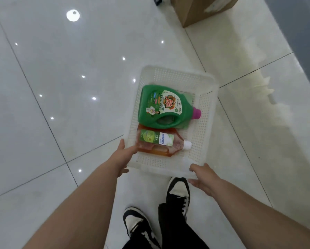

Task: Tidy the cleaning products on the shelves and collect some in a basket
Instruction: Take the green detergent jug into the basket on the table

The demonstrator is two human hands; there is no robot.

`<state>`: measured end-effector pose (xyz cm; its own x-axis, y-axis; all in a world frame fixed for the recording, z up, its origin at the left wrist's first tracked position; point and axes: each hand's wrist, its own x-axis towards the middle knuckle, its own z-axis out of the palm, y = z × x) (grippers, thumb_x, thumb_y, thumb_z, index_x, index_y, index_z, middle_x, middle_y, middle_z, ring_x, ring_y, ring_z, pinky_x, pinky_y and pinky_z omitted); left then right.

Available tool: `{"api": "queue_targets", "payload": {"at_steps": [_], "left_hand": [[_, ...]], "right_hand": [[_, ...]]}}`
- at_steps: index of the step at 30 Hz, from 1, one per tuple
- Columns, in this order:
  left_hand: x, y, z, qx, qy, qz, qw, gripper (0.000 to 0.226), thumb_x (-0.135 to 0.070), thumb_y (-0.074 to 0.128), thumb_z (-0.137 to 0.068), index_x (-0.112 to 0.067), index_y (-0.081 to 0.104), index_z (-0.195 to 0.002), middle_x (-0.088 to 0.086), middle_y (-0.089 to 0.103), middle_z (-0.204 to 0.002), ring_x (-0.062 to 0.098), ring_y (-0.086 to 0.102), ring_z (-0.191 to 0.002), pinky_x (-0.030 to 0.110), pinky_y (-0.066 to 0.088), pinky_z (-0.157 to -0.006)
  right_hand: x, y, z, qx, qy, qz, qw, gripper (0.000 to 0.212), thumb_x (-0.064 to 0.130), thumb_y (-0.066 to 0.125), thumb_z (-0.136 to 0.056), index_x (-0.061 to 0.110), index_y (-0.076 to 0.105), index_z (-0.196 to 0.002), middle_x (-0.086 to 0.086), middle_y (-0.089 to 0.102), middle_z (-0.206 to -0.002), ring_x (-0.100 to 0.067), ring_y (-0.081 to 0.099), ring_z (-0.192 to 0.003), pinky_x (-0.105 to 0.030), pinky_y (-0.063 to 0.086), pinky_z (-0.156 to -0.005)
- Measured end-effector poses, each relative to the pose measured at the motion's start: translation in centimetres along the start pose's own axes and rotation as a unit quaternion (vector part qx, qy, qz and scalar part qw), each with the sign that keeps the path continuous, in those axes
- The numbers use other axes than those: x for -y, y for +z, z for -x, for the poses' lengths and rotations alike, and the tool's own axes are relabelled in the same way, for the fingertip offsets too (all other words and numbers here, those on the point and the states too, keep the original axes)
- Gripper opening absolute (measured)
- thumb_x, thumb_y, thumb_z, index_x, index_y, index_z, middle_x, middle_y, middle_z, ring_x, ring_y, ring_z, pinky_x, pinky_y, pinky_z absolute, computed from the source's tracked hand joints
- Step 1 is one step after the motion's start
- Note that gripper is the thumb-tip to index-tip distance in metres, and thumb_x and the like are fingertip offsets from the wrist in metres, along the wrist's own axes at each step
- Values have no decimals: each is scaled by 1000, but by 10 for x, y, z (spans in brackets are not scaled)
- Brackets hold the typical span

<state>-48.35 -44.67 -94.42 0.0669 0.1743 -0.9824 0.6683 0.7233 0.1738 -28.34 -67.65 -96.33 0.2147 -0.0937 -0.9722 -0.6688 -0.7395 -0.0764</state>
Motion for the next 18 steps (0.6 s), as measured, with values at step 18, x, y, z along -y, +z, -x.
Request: {"api": "queue_targets", "payload": {"at_steps": [18], "left_hand": [[-239,-9,-56,50,53,-202,977,77,-23,59,-96,-34,20,-162,9,37,-156,41,49,-127,50,43,-110]], "right_hand": [[104,65,5,-65,11,-357,932,64,8,69,-91,13,41,-148,-15,43,-130,-26,58,-94,-30,59,-53]]}}
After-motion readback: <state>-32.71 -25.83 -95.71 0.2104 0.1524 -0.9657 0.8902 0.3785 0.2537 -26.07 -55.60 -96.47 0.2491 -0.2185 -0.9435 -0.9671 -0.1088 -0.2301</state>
